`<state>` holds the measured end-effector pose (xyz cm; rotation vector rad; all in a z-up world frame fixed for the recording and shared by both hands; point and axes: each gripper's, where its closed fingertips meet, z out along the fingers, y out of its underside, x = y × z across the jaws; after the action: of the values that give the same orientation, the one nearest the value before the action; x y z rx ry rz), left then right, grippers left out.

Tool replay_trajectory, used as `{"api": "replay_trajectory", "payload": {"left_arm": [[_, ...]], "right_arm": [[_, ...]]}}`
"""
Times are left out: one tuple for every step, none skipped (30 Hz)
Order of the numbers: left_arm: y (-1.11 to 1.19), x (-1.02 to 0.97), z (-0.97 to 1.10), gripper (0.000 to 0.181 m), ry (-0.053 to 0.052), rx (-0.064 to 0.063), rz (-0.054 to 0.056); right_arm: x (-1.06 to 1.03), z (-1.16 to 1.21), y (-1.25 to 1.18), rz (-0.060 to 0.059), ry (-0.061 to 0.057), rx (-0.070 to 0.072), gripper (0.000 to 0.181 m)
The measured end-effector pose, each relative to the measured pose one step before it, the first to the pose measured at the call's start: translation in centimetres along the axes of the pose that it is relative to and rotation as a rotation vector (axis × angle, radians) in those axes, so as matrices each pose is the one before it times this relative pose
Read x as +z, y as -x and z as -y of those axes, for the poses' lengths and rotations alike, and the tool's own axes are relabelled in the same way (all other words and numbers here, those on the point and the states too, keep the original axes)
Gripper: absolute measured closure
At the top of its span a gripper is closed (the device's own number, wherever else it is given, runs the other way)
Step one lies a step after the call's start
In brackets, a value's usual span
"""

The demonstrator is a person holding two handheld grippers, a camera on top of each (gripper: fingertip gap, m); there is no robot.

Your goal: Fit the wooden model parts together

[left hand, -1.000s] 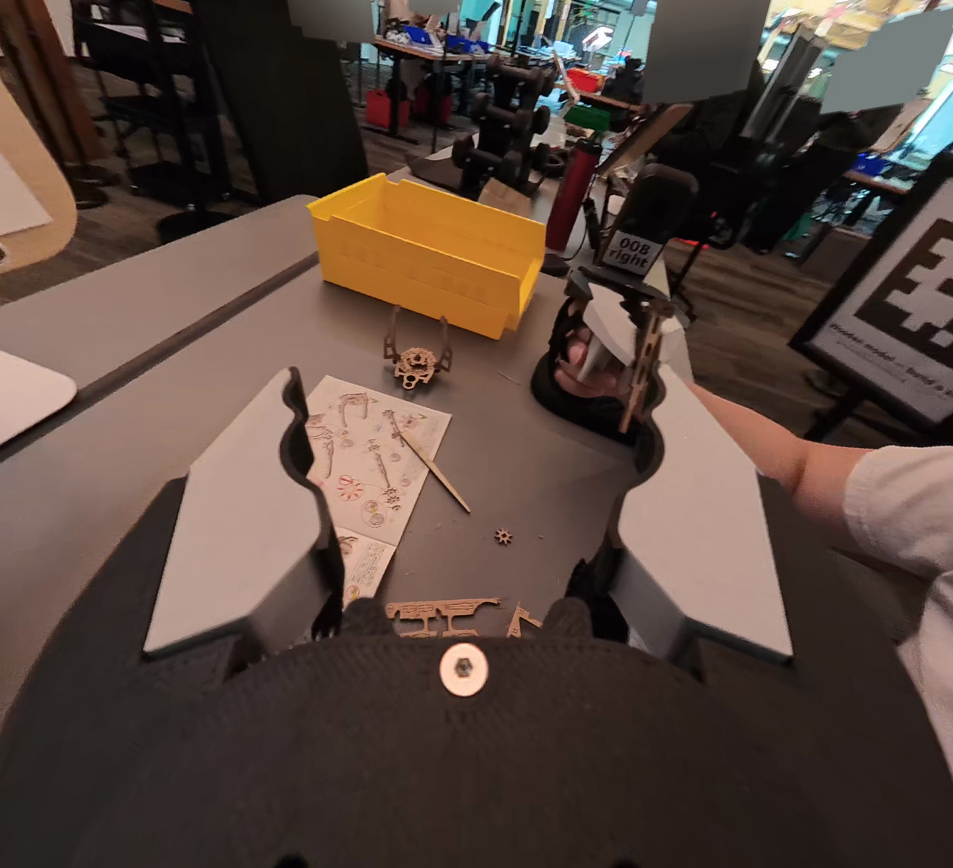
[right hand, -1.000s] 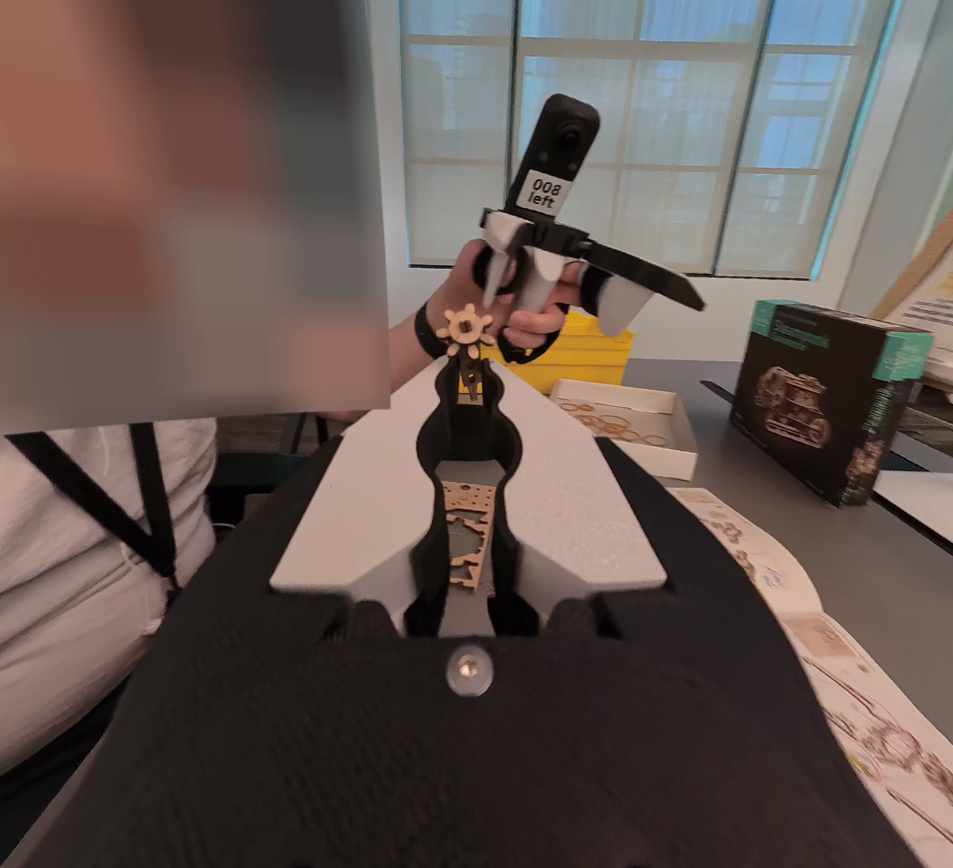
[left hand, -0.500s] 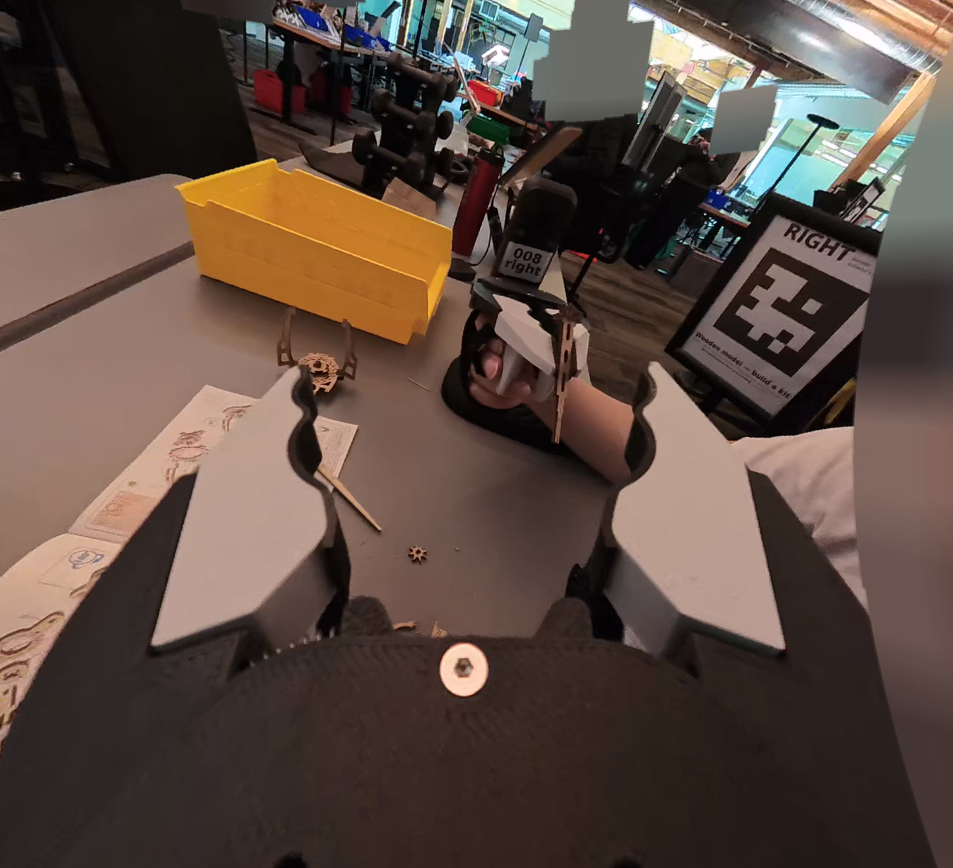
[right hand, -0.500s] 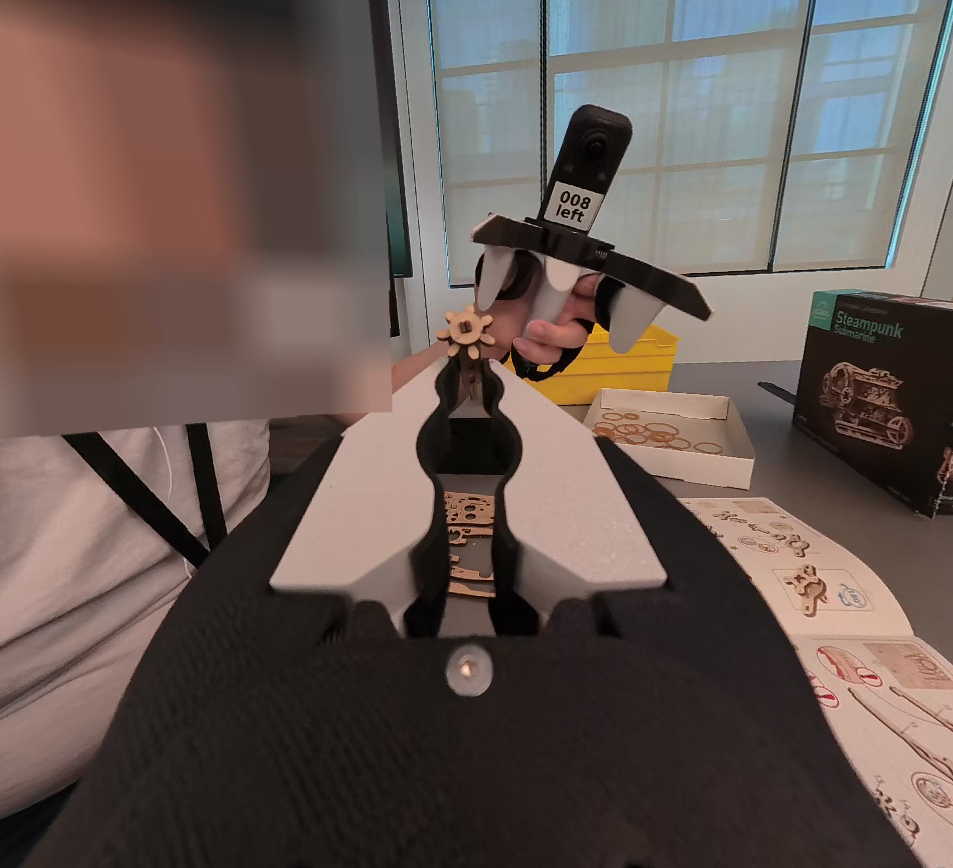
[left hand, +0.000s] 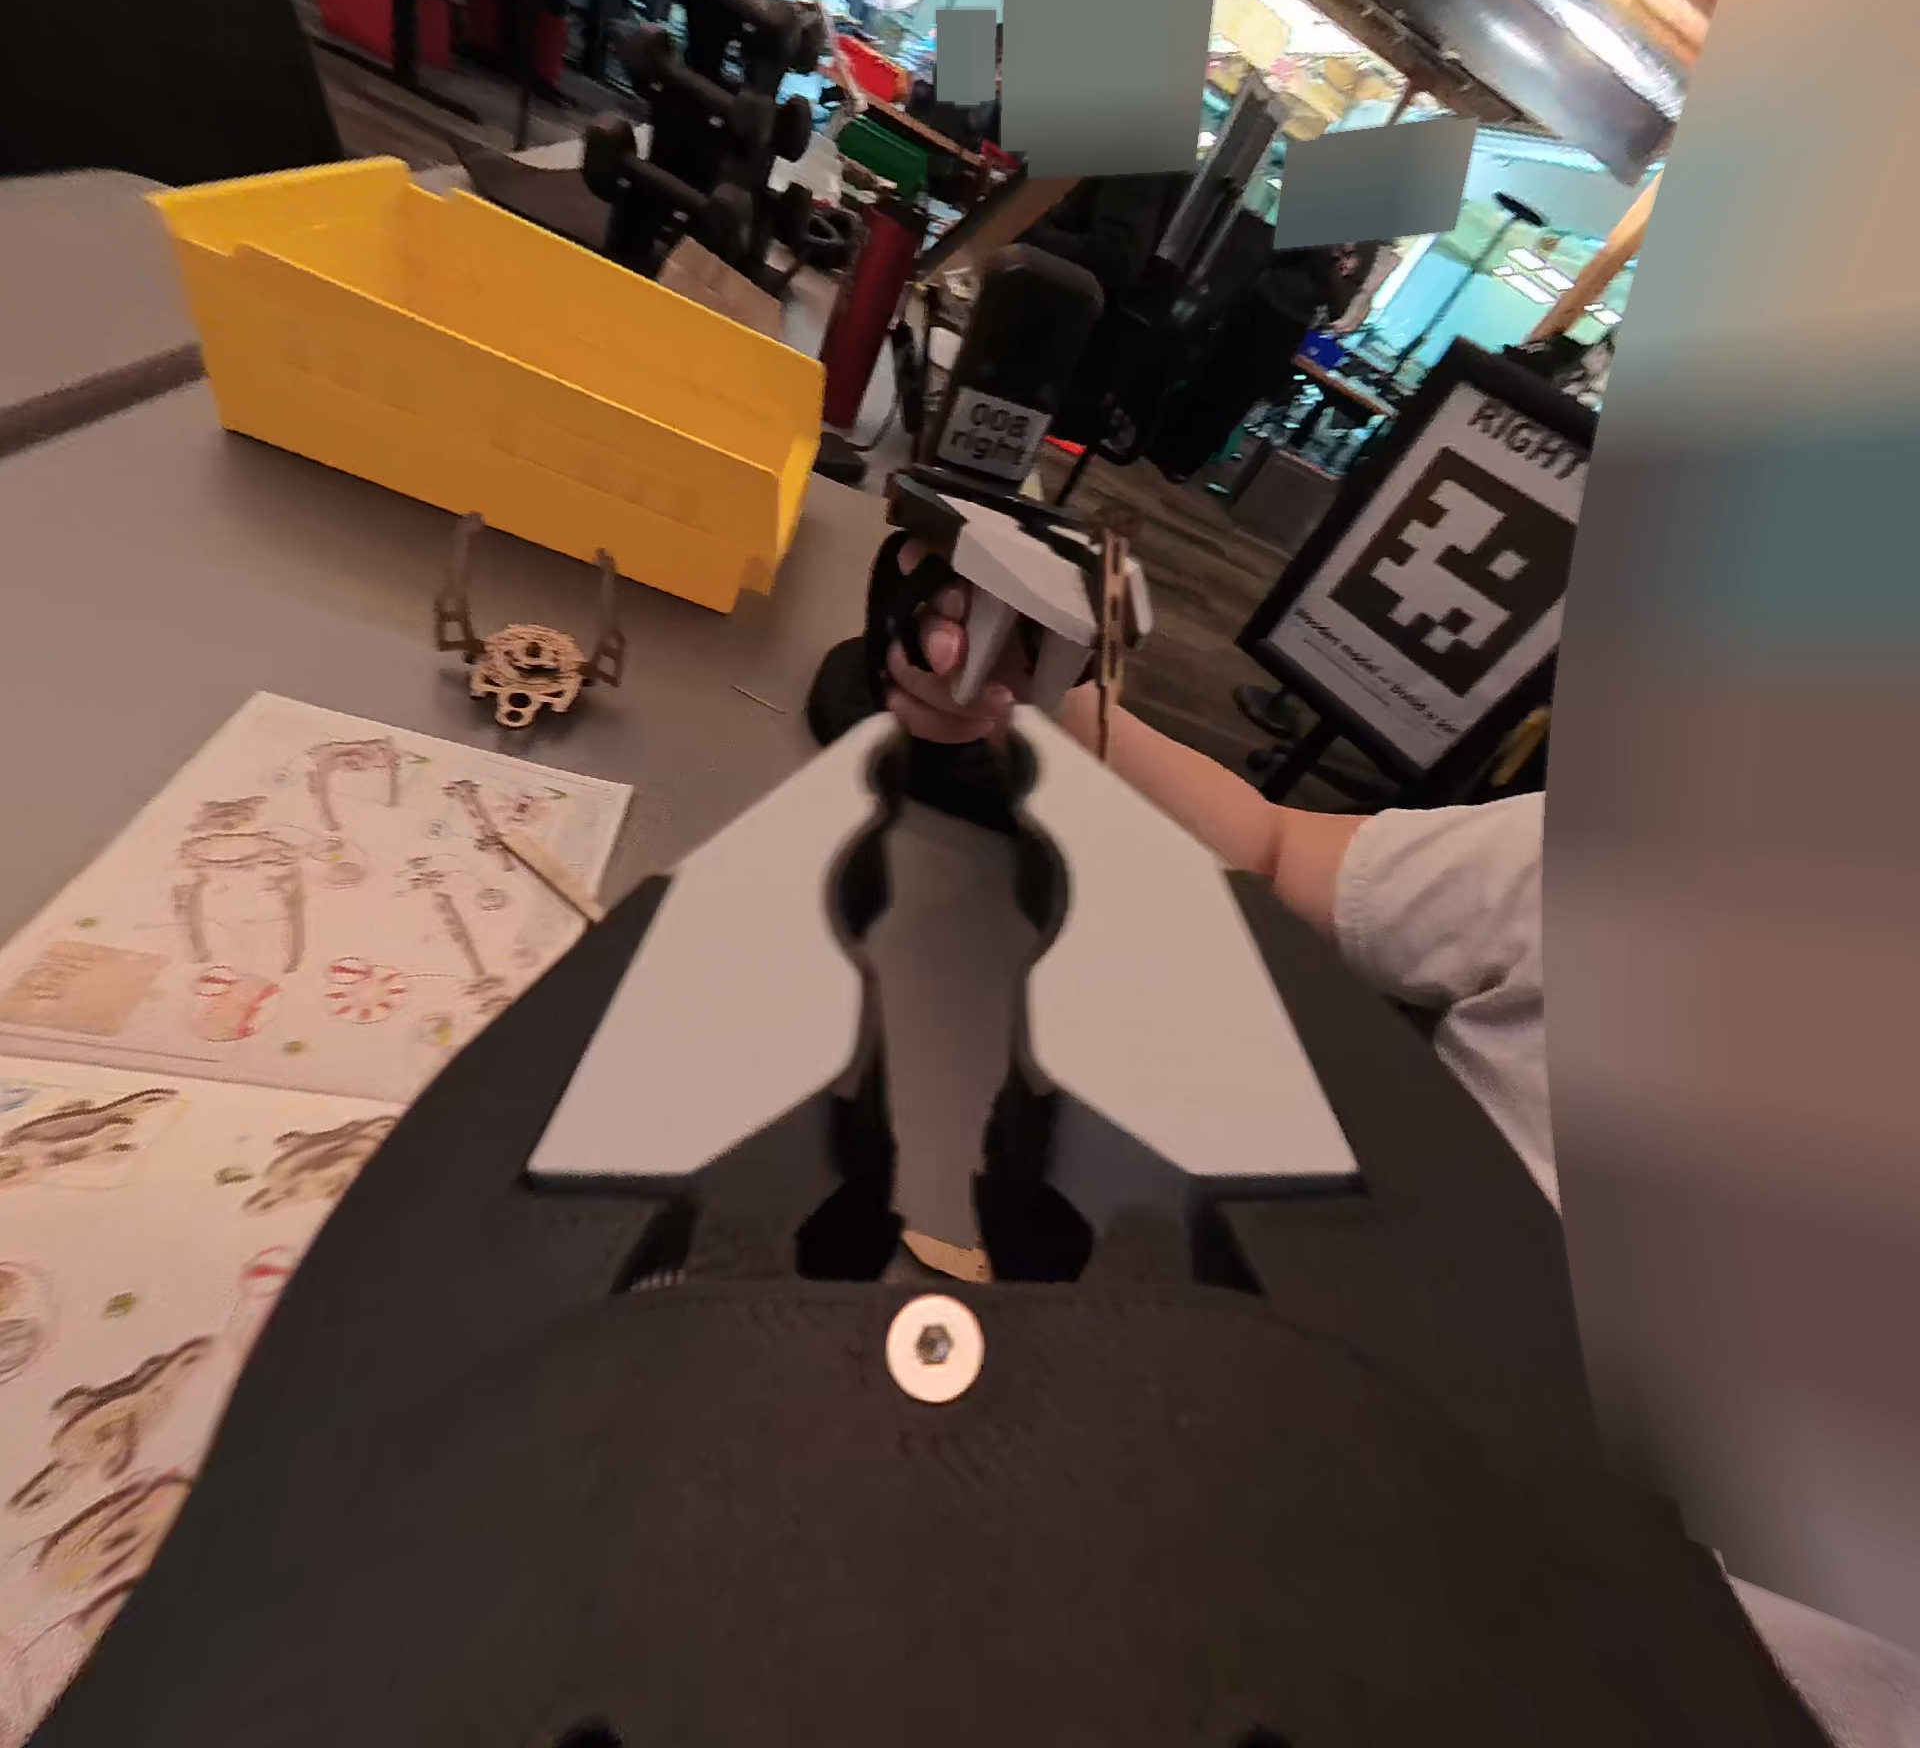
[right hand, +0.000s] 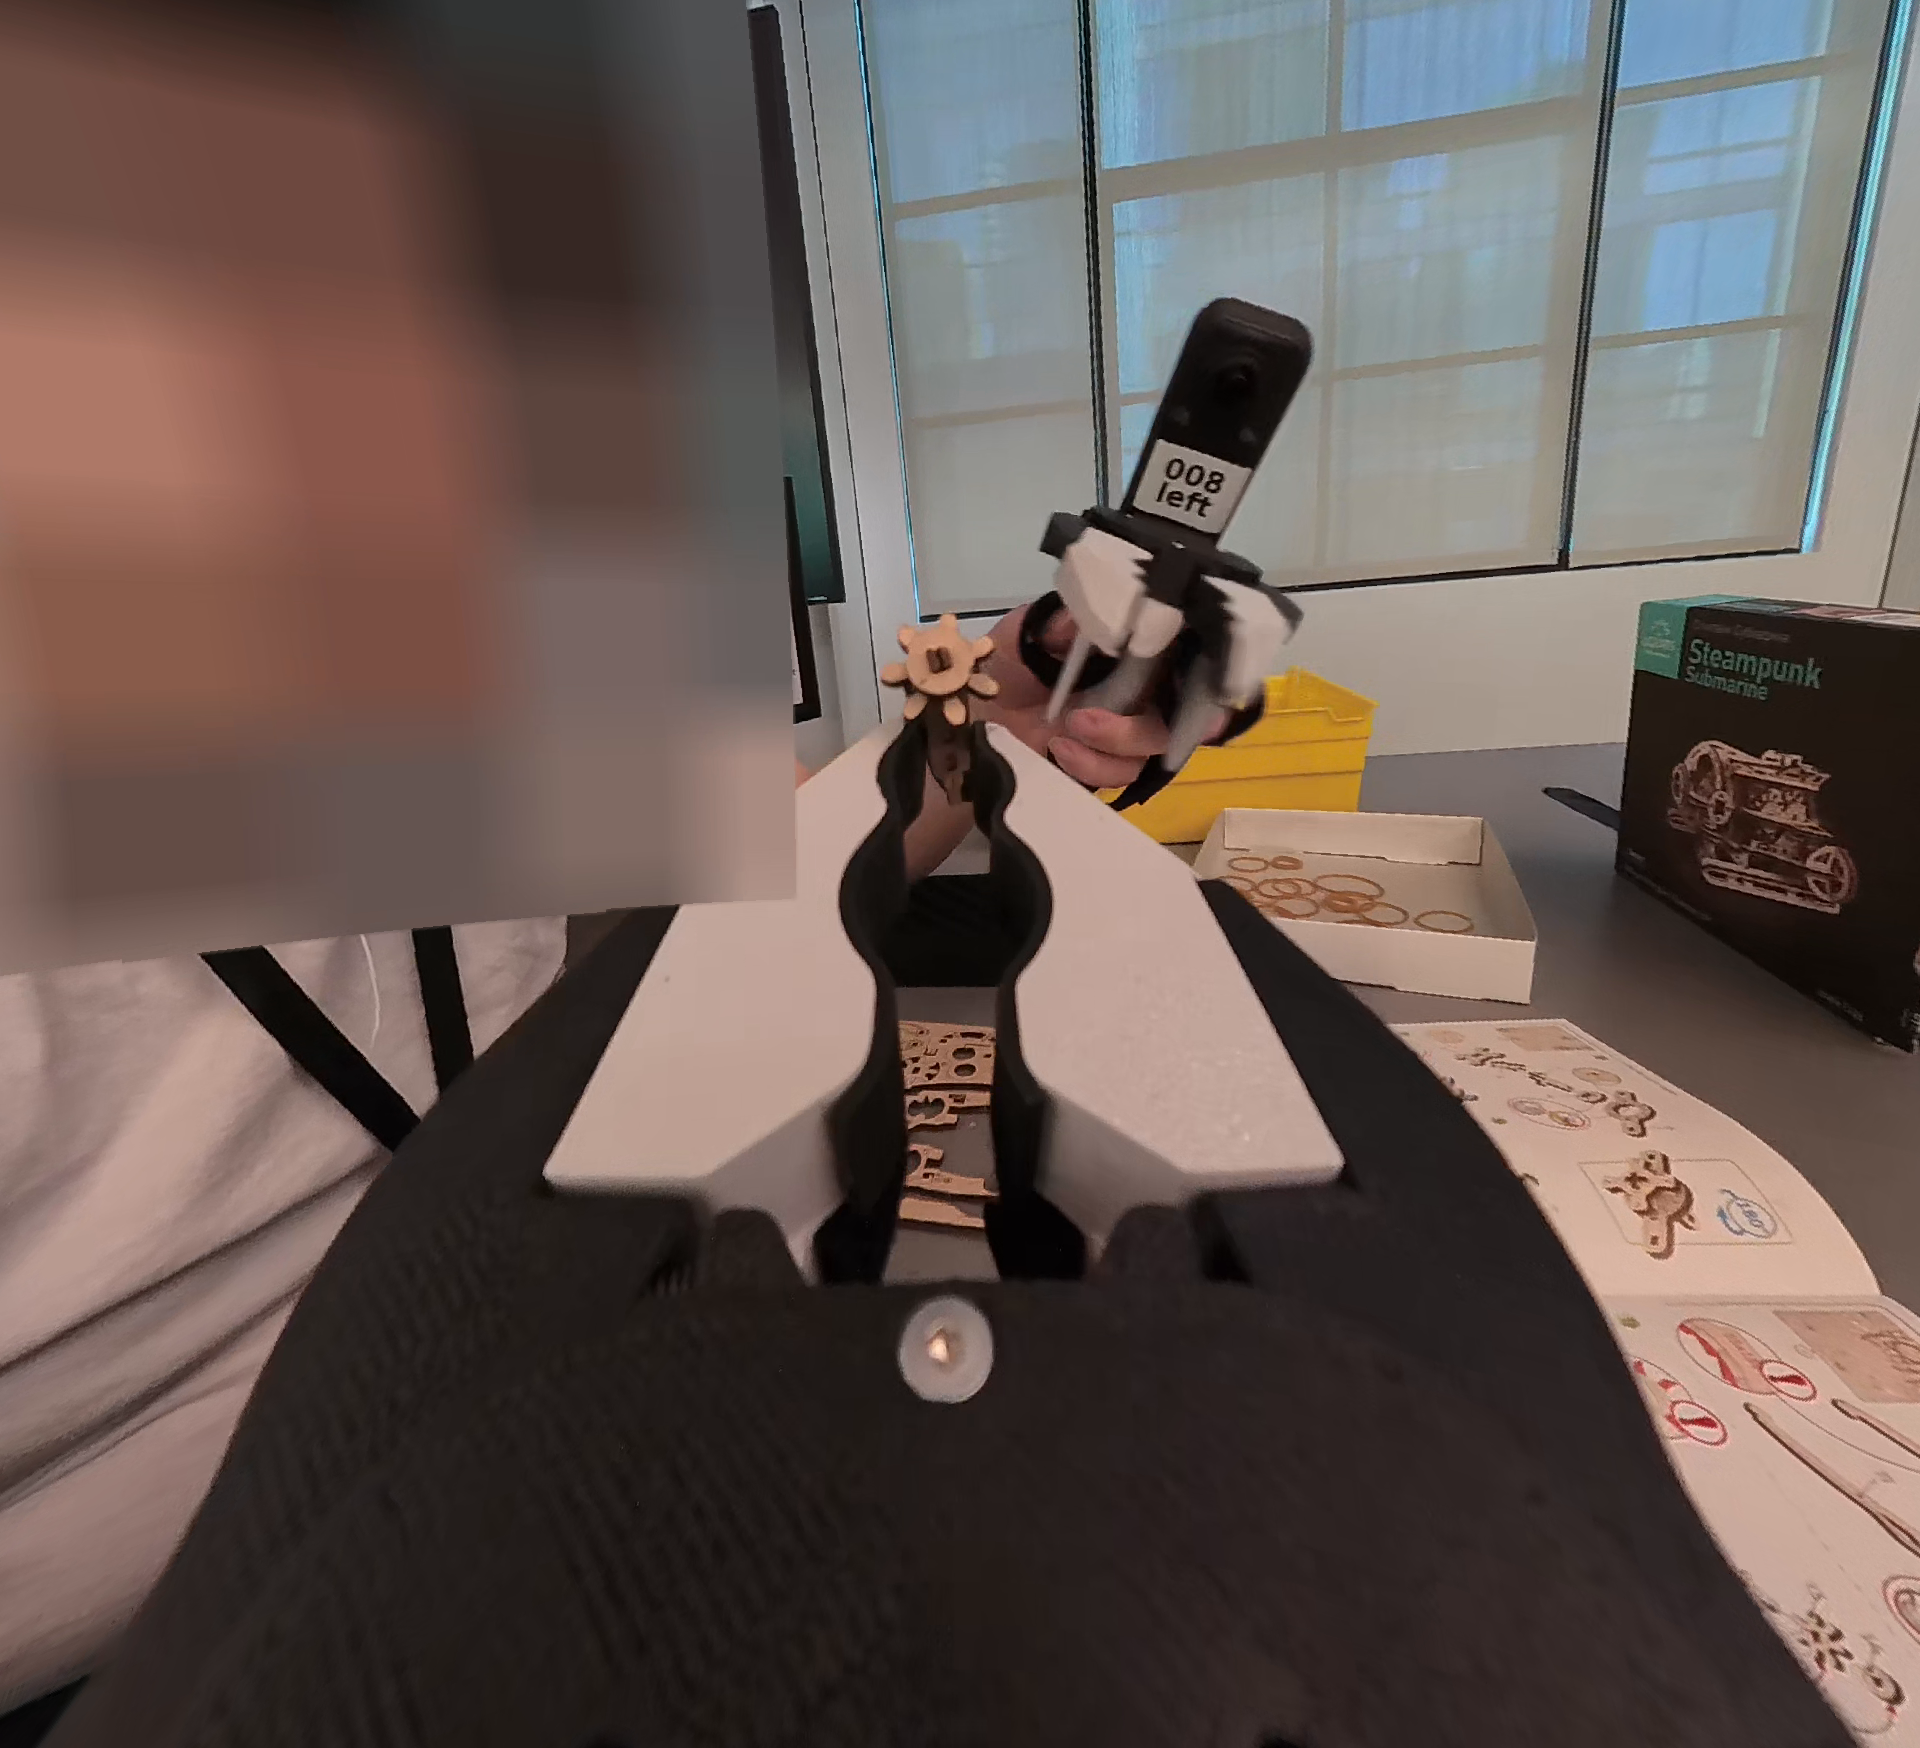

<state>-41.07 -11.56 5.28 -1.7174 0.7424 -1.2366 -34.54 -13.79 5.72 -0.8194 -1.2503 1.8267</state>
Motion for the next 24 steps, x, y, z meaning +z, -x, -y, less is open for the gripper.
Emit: {"api": "replay_trajectory", "payload": {"left_arm": [[-0.283, 0.034, -0.131, 0.181, 0.0038, -0.0127, -0.0305], [-0.115, 0.123, -0.201, 0.181, 0.0082, -0.0155, -0.0165], [-0.072, 0.190, -0.374, 0.181, 0.0202, -0.0145, -0.0112], [-0.043, 0.254, -0.454, 0.181, 0.0254, -0.0065, -0.0080], [0.038, 0.297, -0.410, 0.181, 0.0201, -0.0011, 0.0001], [0.125, 0.324, -0.354, 0.181, 0.0141, -0.0009, 0.0059], [0.055, 0.356, -0.285, 0.181, 0.0093, -0.0014, 0.0002], [0.038, 0.363, -0.197, 0.176, 0.0033, -0.0065, -0.0025], [0.115, 0.351, -0.139, 0.168, -0.0005, -0.0134, 0.0006], [0.130, 0.347, -0.164, 0.161, -0.0005, -0.0164, -0.0009], [0.051, 0.316, -0.166, 0.154, 0.0013, -0.0137, -0.0067], [0.127, 0.308, -0.179, 0.146, 0.0020, -0.0151, -0.0029], [0.256, 0.256, -0.127, 0.139, -0.0013, -0.0178, 0.0053], [0.193, 0.230, -0.075, 0.136, -0.0051, -0.0119, 0.0010], [0.047, 0.220, -0.118, 0.136, -0.0035, -0.0079, -0.0064], [-0.093, 0.243, -0.235, 0.137, 0.0051, -0.0083, -0.0147], [-0.083, 0.239, -0.326, 0.138, 0.0136, -0.0122, -0.0147], [-0.067, 0.200, -0.276, 0.138, 0.0122, -0.0118, -0.0127], [-0.100, 0.155, -0.165, 0.139, 0.0047, -0.0090, -0.0153], [-0.063, 0.108, -0.080, 0.141, -0.0012, -0.0110, -0.0138], [-0.030, 0.063, -0.066, 0.142, -0.0013, -0.0143, -0.0127], [-0.032, 0.043, -0.055, 0.142, -0.0004, -0.0146, -0.0137], [-0.010, 0.026, -0.053, 0.141, 0.0008, -0.0122, -0.0114], [0.102, -0.015, 0.003, 0.141, -0.0005, -0.0081, -0.0028]], "right_arm": [[0.032, -0.087, -0.019, -0.0007, 0.0054, 0.0010, 0.176], [0.050, -0.108, -0.022, -0.0015, 0.0056, -0.0006, 0.176], [0.050, -0.108, -0.013, -0.0010, 0.0056, -0.0002, 0.176], [0.043, -0.083, 0.003, 0.0006, 0.0037, 0.0008, 0.176], [0.031, -0.047, -0.021, -0.0007, 0.0018, 0.0010, 0.176], [0.009, -0.041, -0.071, -0.0030, 0.0013, 0.0015, 0.176], [-0.003, -0.046, -0.101, -0.0047, 0.0013, 0.0030, 0.176], [-0.019, -0.050, -0.145, -0.0064, 0.0014, 0.0040, 0.176], [0.001, -0.040, -0.128, -0.0054, 0.0004, 0.0039, 0.176], [-0.001, -0.022, -0.064, -0.0016, -0.0014, 0.0030, 0.176], [0.022, -0.033, -0.025, 0.0002, -0.0005, 0.0038, 0.176], [0.032, -0.065, -0.020, 0.0004, 0.0024, 0.0028, 0.176], [0.051, -0.094, -0.018, -0.0010, 0.0049, 0.0001, 0.177], [0.057, -0.147, -0.050, -0.0049, 0.0092, -0.0026, 0.176], [0.060, -0.226, -0.098, -0.0079, 0.0140, -0.0051, 0.177], [0.081, -0.211, -0.054, -0.0058, 0.0133, -0.0071, 0.176], [0.089, -0.138, 0.015, -0.0018, 0.0074, -0.0059, 0.177], [0.080, -0.059, 0.028, 0.0008, 0.0023, -0.0029, 0.177], [0.040, -0.031, 0.044, 0.0031, -0.0006, 0.0006, 0.177], [0.033, 0.012, 0.030, 0.0039, -0.0023, 0.0033, 0.177], [0.016, 0.025, -0.010, 0.0002, -0.0030, 0.0017, 0.177], [0.012, 0.004, 0.004, 0.0003, -0.0018, -0.0010, 0.177], [0.026, 0.007, 0.046, 0.0029, -0.0016, -0.0008, 0.177], [0.032, -0.018, 0.034, 0.0012, 0.0004, -0.0010, 0.177]]}}
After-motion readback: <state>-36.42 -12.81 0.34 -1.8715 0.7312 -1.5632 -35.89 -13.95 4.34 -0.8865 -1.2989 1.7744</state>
